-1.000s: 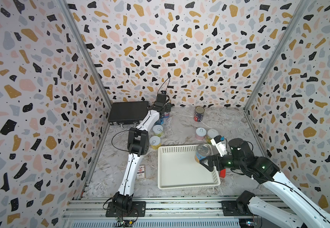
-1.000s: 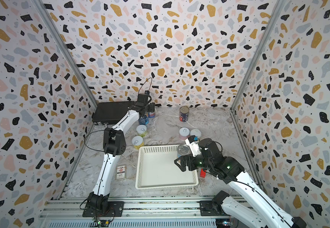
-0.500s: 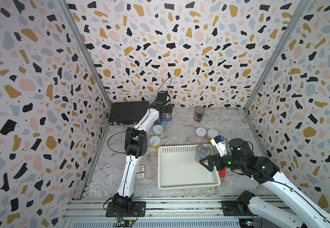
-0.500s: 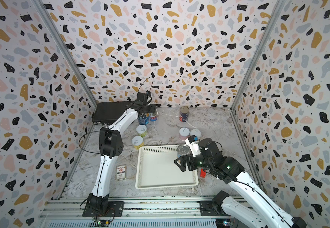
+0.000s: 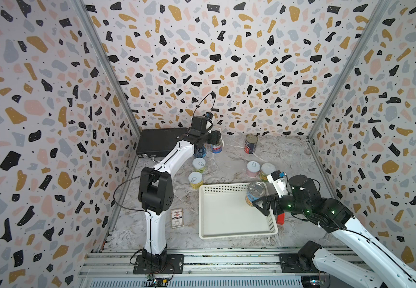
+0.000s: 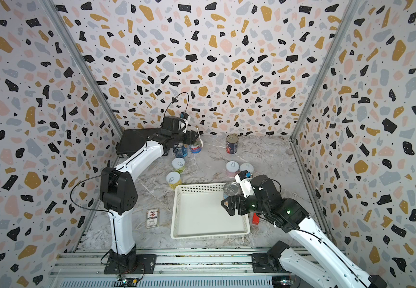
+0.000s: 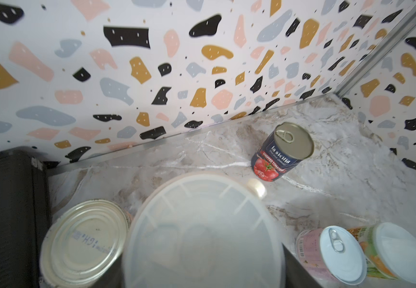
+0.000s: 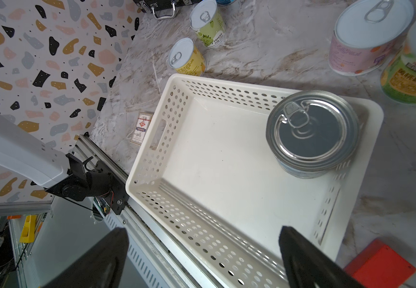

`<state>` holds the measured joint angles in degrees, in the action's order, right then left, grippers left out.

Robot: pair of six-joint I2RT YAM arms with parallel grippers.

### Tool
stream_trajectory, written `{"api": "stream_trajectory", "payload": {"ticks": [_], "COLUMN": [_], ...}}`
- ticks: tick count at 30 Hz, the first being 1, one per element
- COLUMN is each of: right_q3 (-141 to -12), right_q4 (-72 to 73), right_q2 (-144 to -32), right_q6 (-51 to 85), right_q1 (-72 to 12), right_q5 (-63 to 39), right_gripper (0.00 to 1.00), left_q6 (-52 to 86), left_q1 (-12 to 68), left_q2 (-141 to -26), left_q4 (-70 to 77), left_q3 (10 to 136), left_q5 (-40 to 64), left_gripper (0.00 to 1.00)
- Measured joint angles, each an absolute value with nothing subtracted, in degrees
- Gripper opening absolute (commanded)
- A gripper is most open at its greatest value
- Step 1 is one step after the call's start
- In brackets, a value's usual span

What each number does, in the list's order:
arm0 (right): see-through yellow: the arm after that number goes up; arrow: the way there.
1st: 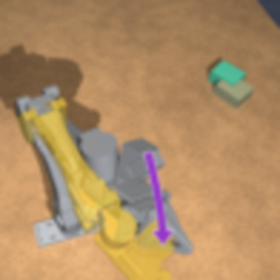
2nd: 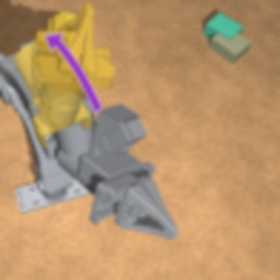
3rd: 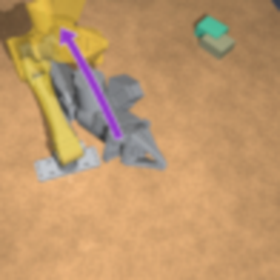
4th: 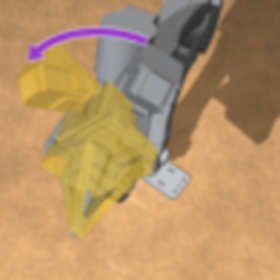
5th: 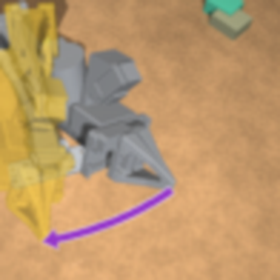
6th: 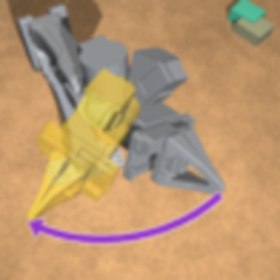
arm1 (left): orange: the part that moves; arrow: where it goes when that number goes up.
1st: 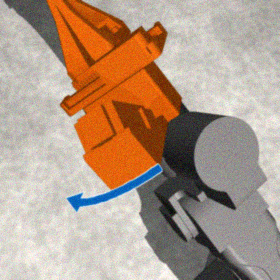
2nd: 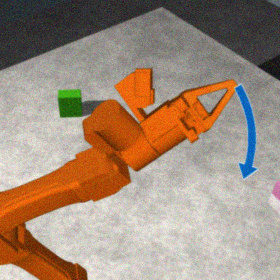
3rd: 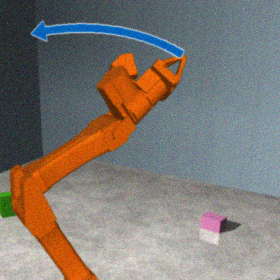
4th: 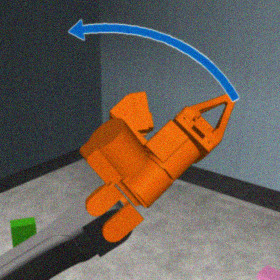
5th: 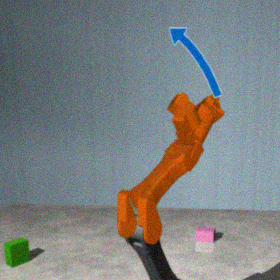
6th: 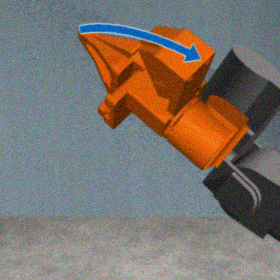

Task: Put the canned food in the basket
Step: Pick up the canned food from the center of the board, then place the canned food in the basket.

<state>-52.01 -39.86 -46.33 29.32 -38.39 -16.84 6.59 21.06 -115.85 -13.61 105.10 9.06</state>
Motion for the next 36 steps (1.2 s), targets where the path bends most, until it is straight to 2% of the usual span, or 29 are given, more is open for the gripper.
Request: {"api": "stream_trajectory", "payload": {"ticks": [5,9,12,18,22,28,36], "right_q3": [-52.01,-52.01,-52.01,-52.01,-52.03,-55.35,-70.08], "right_q4": [-39.86,-39.86,-39.88,-39.92,-39.9,-41.01,-41.65], "right_q2": [-46.5,-46.52,-46.5,-46.26,-46.28,-47.86,-53.52], "right_q6": [28.95,28.82,28.62,28.29,28.27,28.32,28.58], "right_q1": [-38.39,-38.39,-38.39,-38.39,-38.39,-38.39,-38.39], "right_q5": [-14.81,-12.78,-11.25,-8.21,-7.84,-7.88,-6.55], "right_gripper": [1.0,1.0,1.0,1.0,1.0,1.0,1.0], "left_q6": [6.52,6.74,6.5,7.35,10.55,13.45,19.11], "left_q1": [22.26,24.4,27.16,33.45,35.42,40.25,45.76], "left_q2": [-108.86,-100.82,-93.6,-78.67,-69.82,-65.78,-60.62], "left_q4": [-12.82,-12.34,-13.34,-15.77,-18.81,-28.64,-37.56], "left_q3": [98.74,90.13,83.81,75.37,70.89,70.7,67.96], "left_q5": [7.73,6.68,4.73,-0.82,-3.14,-9.1,-13.19], "left_gripper": [0.19,0.25,0.17,0.18,0.13,0.12,0.1]}}
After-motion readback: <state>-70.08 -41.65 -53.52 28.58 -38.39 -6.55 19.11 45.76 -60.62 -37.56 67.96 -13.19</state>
